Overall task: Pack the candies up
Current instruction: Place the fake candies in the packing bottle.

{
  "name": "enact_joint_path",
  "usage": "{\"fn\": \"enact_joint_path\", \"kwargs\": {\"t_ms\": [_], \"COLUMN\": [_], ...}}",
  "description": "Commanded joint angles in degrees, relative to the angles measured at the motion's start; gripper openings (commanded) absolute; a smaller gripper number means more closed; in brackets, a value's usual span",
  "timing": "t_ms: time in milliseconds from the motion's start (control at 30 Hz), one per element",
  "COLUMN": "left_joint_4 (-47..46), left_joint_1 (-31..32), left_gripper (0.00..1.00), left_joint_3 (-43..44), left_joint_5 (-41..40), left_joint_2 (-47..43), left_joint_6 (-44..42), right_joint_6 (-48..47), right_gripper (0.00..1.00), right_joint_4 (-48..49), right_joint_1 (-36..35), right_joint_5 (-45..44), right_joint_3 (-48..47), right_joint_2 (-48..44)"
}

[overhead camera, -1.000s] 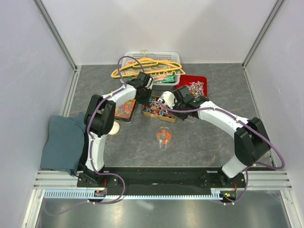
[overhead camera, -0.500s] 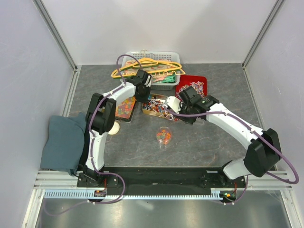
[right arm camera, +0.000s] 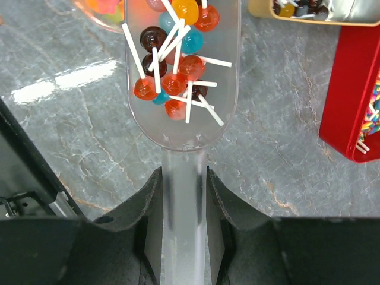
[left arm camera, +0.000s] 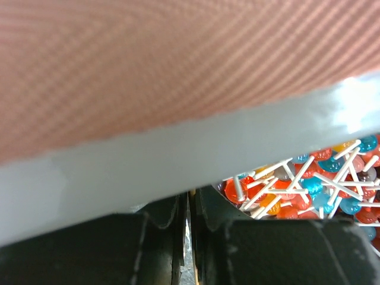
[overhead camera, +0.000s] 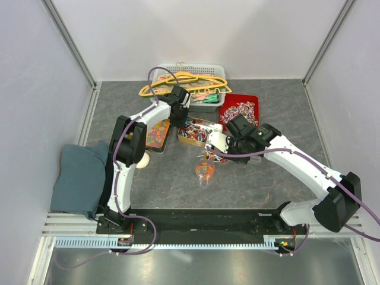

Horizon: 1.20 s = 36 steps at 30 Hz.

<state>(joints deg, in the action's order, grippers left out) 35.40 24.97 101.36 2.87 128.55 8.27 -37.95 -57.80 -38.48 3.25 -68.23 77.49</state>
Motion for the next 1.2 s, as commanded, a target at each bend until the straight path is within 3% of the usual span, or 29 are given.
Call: {"fn": "enact_joint_path", "kwargs": {"t_ms": [0,467,1167], "left_joint_4": [-2.0,-1.4,-1.1], "left_joint_1": [-1.6,-1.8,-1.8], "left_gripper": [0.13,0.34,0.48], "left_joint_3": [1.8,2.4,1.7], "left_joint_5": [-2.3,-0.9,0.1], "left_joint_2": [4.4,5.4,4.4], "left_joint_6": [-3.6,-3.7,-3.5], "right_joint_6": [-1.2,-3.4,-4.7], "right_gripper": [0.00,0.00,0.00], "right_joint_4": [-1.1,-4.5,-9.0], "right_joint_1": [-1.9,-3.9,-7.4], "right_joint_5": [0.2,-6.0,-11.3], "right_joint_3": [1.2,1.8,-3.5], "right_joint_2": [-2.3,-0.9,3.9]}}
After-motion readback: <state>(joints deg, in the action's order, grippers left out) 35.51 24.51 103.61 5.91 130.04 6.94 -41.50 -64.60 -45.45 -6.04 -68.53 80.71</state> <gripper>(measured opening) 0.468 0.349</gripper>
